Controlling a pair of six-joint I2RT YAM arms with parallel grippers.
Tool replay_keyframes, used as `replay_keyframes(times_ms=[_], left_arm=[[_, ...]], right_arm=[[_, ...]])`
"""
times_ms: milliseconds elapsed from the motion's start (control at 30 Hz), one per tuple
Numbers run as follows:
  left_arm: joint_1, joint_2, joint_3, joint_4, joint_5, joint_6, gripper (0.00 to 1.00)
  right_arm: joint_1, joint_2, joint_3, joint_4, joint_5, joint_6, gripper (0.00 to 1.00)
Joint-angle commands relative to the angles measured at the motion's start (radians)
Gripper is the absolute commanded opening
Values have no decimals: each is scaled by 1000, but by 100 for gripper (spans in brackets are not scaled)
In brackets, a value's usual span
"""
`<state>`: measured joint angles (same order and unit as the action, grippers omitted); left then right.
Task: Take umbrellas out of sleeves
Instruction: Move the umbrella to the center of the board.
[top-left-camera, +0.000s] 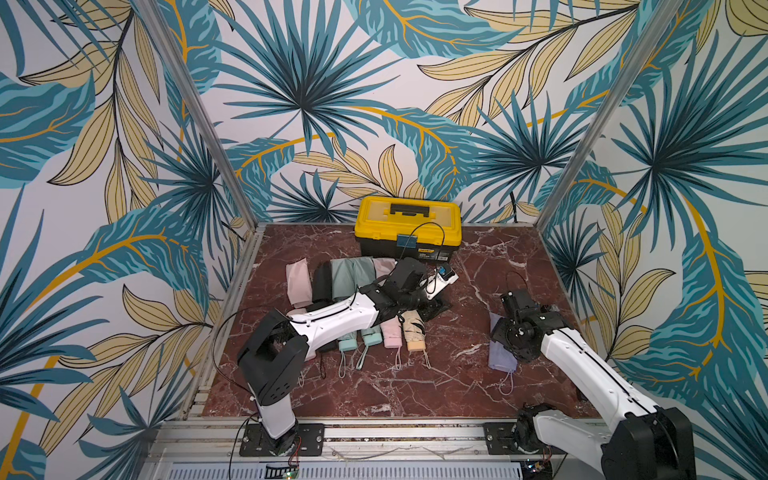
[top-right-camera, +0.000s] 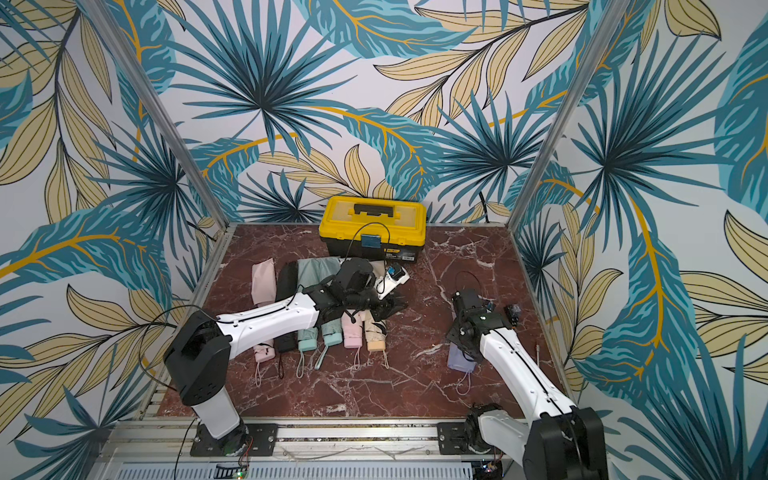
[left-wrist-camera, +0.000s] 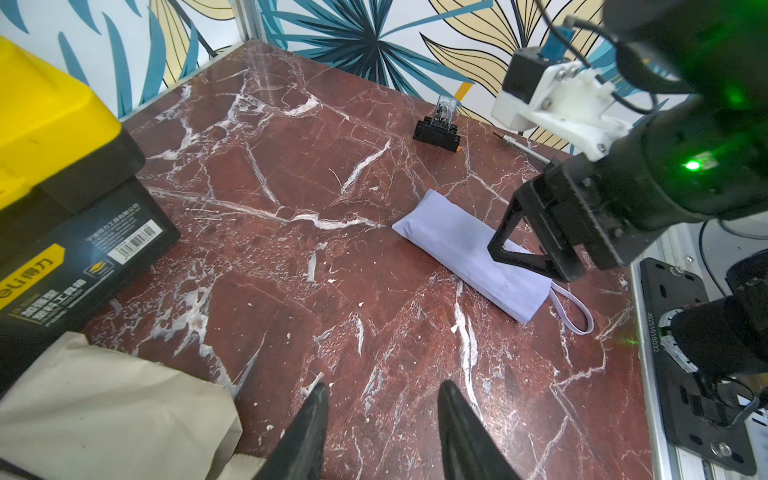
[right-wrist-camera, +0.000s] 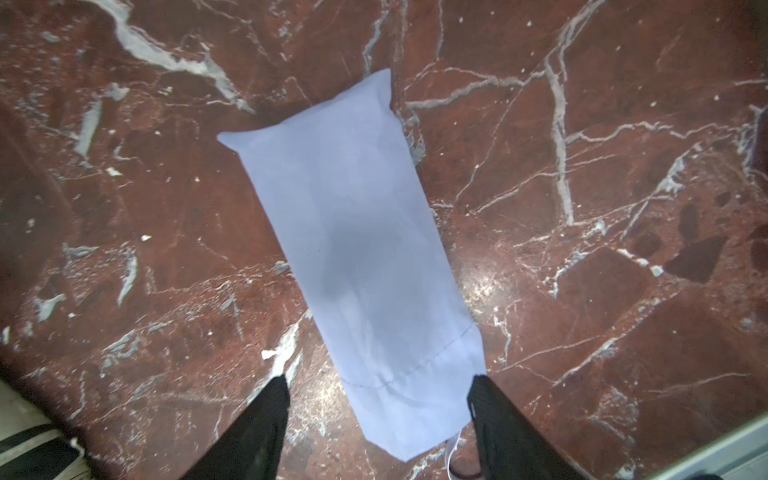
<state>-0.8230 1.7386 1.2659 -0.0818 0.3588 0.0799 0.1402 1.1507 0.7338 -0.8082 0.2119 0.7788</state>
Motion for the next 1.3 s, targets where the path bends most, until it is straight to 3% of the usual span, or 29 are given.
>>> replay_keyframes(times_ms=[0, 133, 433, 800, 1033, 1267], left_arm=[[-8, -53, -31, 20, -8, -4, 44], [-9, -68, -57, 19, 15, 3, 44], [-19, -80, -94, 19, 49, 15, 44], [-24, -128, -150, 19, 88, 20, 44], [-27, -119, -165, 18, 127, 38, 43], [-27, -136, -180, 17, 126, 67, 44]], right_arm=[[-26, 65, -37, 59, -29, 12, 69], [-30, 140, -50, 98, -40, 11, 65], [4, 235, -80, 222, -285, -100, 53], [280, 438, 113, 30, -113, -226, 49], [296, 403, 149, -46, 5, -258, 50], [297, 381, 192, -106, 120, -188, 63]])
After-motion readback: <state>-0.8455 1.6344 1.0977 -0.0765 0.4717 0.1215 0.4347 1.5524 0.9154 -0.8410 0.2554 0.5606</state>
